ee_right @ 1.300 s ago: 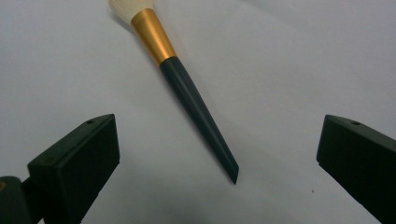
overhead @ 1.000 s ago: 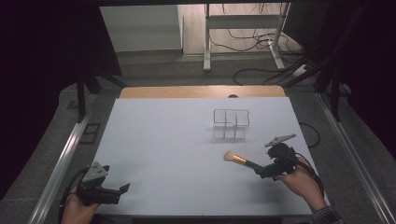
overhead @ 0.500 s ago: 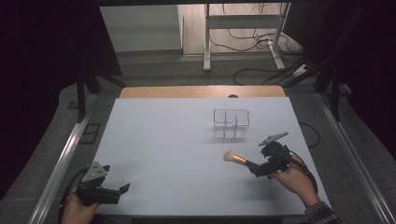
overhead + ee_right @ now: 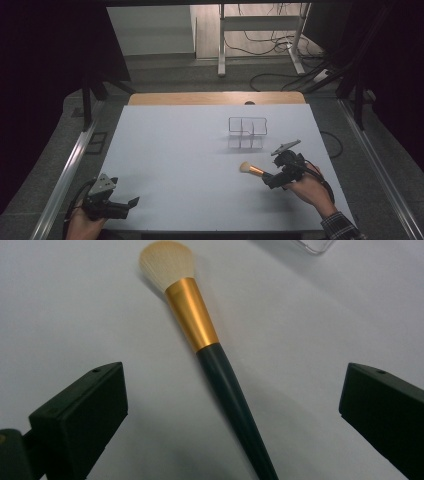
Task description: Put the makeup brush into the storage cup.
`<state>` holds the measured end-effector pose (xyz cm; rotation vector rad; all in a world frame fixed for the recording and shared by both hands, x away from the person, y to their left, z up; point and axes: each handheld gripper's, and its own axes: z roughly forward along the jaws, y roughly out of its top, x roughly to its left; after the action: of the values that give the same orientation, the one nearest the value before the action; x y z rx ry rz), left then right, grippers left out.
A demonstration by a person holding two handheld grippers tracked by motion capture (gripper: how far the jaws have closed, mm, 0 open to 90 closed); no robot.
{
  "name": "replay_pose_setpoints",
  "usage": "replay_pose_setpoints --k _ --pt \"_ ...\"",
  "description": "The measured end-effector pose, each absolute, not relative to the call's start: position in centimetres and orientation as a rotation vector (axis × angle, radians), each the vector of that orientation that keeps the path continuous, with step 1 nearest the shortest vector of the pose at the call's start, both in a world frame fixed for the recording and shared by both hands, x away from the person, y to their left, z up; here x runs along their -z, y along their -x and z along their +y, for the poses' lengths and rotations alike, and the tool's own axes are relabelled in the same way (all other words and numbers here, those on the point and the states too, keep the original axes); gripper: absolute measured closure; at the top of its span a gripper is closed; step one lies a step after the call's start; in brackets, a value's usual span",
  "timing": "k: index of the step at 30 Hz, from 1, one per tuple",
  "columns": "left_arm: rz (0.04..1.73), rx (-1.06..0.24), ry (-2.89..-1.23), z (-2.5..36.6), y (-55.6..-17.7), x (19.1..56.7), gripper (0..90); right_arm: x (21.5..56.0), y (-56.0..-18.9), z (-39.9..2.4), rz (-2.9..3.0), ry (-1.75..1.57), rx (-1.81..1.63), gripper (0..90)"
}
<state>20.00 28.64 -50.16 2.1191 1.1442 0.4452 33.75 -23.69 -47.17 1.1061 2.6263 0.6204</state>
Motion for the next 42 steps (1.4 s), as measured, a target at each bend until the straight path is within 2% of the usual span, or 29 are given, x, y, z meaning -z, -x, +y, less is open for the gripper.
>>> replay_pose_setpoints --k 42 --pt "1.136 -0.447 -2.136 28.5 -20.0 50.2 0.0 48.6 -35.5 -20.0 2.691 -1.033 -0.552 0.0"
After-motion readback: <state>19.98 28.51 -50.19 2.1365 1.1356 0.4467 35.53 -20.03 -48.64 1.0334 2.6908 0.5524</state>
